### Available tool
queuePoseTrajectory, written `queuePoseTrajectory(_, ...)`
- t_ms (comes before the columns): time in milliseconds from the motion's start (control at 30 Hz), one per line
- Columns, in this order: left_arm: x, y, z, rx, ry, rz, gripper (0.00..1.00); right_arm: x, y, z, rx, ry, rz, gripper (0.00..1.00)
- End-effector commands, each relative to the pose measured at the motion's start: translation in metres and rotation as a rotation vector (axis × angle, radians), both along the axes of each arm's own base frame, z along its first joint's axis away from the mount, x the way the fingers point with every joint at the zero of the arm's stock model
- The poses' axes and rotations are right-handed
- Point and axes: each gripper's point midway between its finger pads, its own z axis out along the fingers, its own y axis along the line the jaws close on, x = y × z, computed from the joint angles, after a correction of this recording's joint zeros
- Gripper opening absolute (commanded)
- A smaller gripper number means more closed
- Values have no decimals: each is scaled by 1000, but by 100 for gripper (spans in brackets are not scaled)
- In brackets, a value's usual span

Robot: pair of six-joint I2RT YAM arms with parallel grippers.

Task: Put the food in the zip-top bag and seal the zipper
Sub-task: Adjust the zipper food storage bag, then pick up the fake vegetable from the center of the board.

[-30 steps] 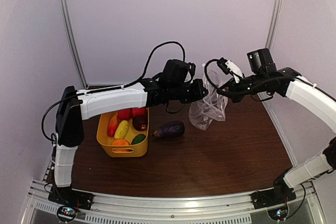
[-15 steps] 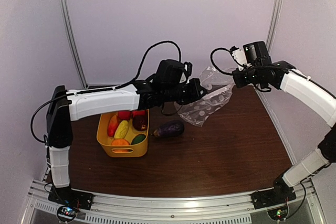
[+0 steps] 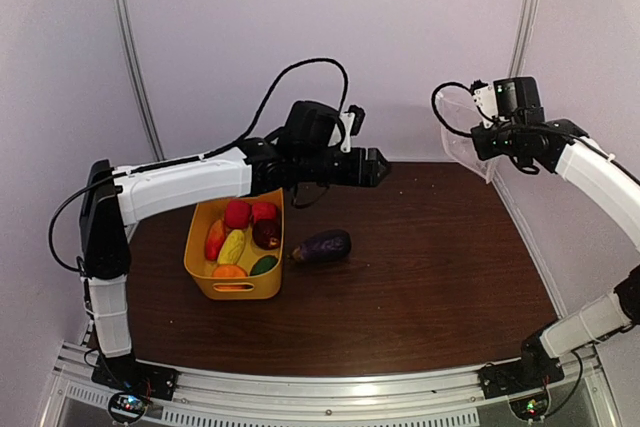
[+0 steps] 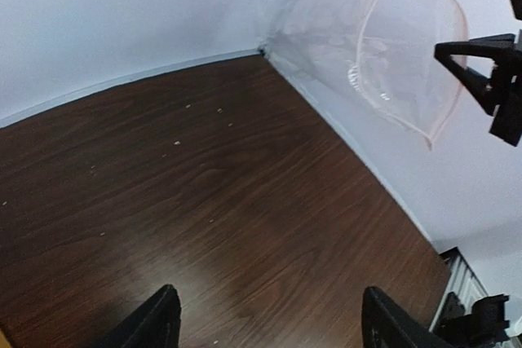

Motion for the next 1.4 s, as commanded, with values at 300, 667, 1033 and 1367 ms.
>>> queuePoseTrajectory(300,-30,85,-170,678,19,-259,88,-25,77,-97,115,275,404,0)
queuePoseTrajectory(667,7,70,-208,866,-35,-266,85,-34,95,-100,155,312,479,0)
queuePoseTrajectory(1033,21,80,-216,946,-57,-205,55,-36,100,-99,170,321,494,0)
queuePoseTrajectory(1367,-27,33,40,-84,-308,-119,40,-34,114,-91,244,363,521,0)
